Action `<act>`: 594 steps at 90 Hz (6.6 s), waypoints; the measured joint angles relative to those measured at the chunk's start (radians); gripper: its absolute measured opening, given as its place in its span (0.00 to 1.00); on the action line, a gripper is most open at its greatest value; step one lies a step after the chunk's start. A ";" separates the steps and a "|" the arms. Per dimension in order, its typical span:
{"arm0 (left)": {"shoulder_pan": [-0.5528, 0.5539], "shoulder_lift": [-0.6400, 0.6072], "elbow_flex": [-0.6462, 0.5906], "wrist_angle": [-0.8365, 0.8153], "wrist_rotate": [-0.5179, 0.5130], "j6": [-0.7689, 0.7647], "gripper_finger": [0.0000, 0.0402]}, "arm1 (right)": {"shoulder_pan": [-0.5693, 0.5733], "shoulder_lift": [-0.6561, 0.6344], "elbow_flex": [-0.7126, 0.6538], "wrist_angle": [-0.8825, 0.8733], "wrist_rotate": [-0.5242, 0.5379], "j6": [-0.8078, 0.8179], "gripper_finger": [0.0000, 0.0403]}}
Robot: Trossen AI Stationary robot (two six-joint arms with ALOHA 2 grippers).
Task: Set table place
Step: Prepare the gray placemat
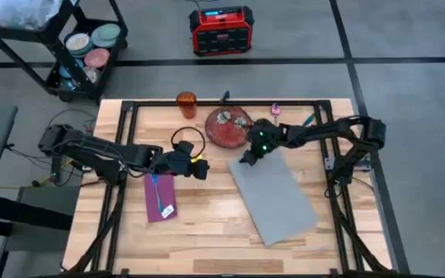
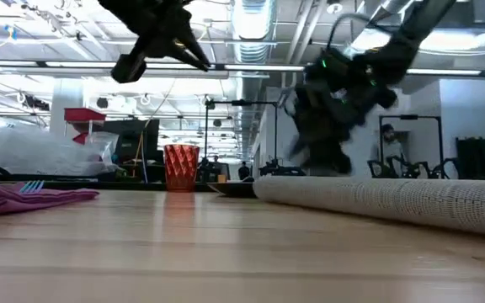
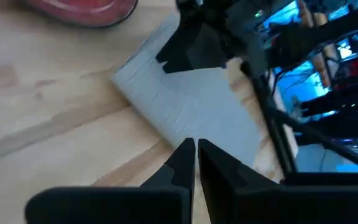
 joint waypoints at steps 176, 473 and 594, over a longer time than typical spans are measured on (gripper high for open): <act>0.110 0.491 0.240 0.320 0.396 0.166 0.01 | -0.174 -0.363 -0.276 -0.690 0.277 -0.188 0.31; 0.111 0.491 0.239 0.207 0.432 0.260 0.01 | -0.296 -0.135 -0.219 -0.498 0.116 -0.348 0.02; 0.119 0.669 0.238 0.231 0.489 0.283 0.01 | -0.363 -0.131 -0.054 -0.658 0.022 -0.501 0.18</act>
